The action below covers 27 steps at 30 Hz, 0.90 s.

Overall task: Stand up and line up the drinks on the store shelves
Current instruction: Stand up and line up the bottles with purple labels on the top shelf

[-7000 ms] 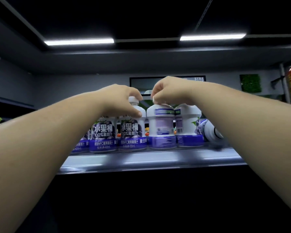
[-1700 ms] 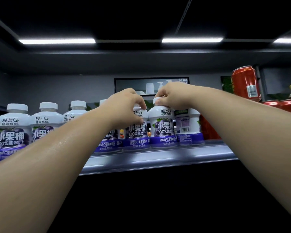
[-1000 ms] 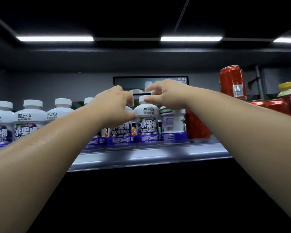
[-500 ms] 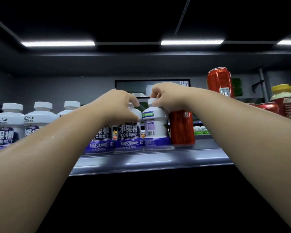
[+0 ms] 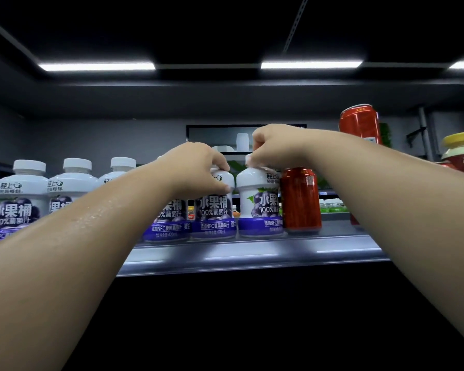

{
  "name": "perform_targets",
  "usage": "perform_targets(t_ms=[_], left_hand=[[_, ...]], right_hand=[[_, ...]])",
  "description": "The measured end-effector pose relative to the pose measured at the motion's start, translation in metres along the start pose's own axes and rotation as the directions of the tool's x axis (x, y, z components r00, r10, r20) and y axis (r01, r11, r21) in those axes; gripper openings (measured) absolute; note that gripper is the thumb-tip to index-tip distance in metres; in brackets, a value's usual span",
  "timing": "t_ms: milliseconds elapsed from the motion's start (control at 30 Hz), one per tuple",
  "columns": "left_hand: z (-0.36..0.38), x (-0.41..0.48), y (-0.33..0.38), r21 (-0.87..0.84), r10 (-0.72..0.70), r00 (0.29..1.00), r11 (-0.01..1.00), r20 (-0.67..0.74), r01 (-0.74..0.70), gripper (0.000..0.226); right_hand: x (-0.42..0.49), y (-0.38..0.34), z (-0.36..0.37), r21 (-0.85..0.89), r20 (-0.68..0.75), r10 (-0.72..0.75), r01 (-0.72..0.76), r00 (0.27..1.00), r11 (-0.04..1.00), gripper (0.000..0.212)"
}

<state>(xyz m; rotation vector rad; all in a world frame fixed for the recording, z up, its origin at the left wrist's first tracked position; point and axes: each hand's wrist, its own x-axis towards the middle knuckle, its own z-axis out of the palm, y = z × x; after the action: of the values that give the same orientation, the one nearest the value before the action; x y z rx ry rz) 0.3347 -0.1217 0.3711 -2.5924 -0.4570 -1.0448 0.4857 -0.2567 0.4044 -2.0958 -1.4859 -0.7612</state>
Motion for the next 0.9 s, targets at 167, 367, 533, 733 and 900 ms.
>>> perform_targets(t_ms=[167,367,533,733,900], left_hand=[[-0.001,-0.001,-0.003,0.014,0.048,0.999,0.999,0.003,-0.048,0.041],[0.001,-0.003,-0.004,0.016,0.060,0.998,0.998,-0.010,-0.060,0.044],[0.005,-0.009,-0.002,0.049,0.086,0.996,0.995,-0.017,-0.085,0.046],[0.033,-0.034,-0.010,0.312,0.077,0.995,0.949,-0.065,-0.053,0.075],[0.053,-0.083,-0.025,0.364,0.104,0.979,0.931,-0.173,-0.034,0.083]], right_hand=[[0.001,0.002,0.004,-0.060,-0.032,-0.029,0.027,0.999,0.998,0.029],[-0.002,0.004,0.007,0.012,-0.021,-0.026,0.026,0.999,1.000,0.028],[-0.003,0.008,0.014,0.050,-0.068,-0.006,0.009,0.998,0.999,0.026],[-0.031,0.001,0.022,-0.046,-0.106,0.003,-0.008,0.994,0.999,0.055],[-0.083,-0.028,0.074,-0.261,-0.167,-0.128,0.081,0.978,0.962,0.085]])
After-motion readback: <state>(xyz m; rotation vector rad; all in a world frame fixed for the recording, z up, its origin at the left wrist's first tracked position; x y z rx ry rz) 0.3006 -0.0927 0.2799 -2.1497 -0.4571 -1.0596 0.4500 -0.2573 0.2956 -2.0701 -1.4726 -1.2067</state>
